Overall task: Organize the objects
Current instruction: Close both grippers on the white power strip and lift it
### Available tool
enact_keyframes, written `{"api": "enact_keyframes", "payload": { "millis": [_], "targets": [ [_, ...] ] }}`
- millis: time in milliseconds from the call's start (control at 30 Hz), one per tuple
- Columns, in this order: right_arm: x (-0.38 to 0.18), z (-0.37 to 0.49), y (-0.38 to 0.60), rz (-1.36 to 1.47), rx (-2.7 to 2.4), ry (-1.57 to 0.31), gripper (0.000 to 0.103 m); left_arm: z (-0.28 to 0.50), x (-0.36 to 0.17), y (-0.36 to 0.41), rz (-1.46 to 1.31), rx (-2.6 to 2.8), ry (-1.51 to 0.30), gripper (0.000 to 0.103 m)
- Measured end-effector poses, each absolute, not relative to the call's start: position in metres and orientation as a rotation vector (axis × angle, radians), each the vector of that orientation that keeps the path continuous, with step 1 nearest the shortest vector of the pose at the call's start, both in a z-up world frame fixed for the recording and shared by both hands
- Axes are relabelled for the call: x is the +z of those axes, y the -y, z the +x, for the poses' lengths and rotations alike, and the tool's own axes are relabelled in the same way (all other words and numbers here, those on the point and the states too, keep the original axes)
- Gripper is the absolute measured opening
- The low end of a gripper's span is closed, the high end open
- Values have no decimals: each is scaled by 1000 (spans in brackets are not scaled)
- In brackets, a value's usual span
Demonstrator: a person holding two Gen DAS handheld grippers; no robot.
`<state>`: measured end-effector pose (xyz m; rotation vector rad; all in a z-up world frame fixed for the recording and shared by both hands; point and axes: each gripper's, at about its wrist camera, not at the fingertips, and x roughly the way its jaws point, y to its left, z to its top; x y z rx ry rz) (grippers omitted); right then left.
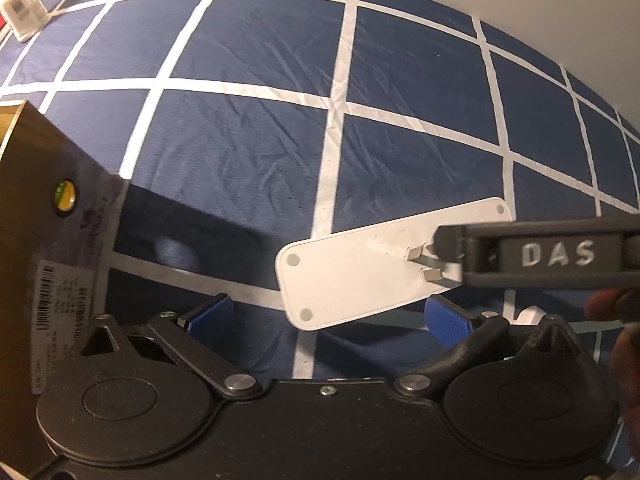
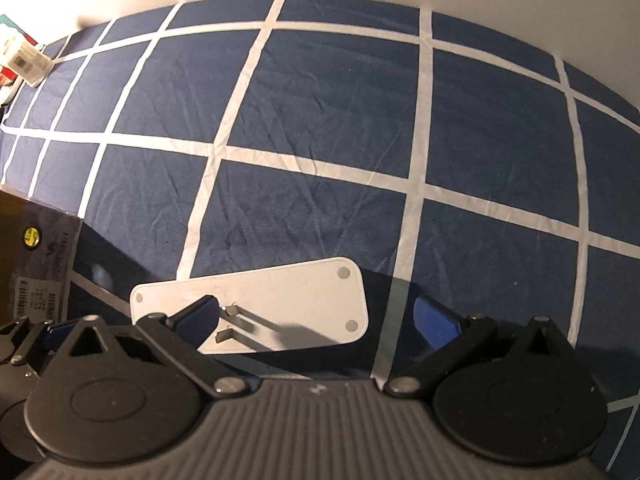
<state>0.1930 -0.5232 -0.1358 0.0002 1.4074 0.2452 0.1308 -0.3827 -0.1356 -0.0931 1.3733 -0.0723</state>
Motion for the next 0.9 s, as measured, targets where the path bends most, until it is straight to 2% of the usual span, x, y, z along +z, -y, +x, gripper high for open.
{"api": "enact_keyframes", "payload": {
  "millis": [367,433,700,900],
  "targets": [
    [-149,199,521,13,267,-1437,100,142,-147,387,-159,-76,-1382,103],
    [-151,200,521,16,283,-1443,93,143,-149,388,-165,-73,-1388,103],
    [-148,202,516,-1,345,-1439,80,145,-152,386,-197,-52,-1385,103],
    [-147,202,515,4,336,-1441,80,145,-151,386,-229,-75,-1386,96]
  ]
}}
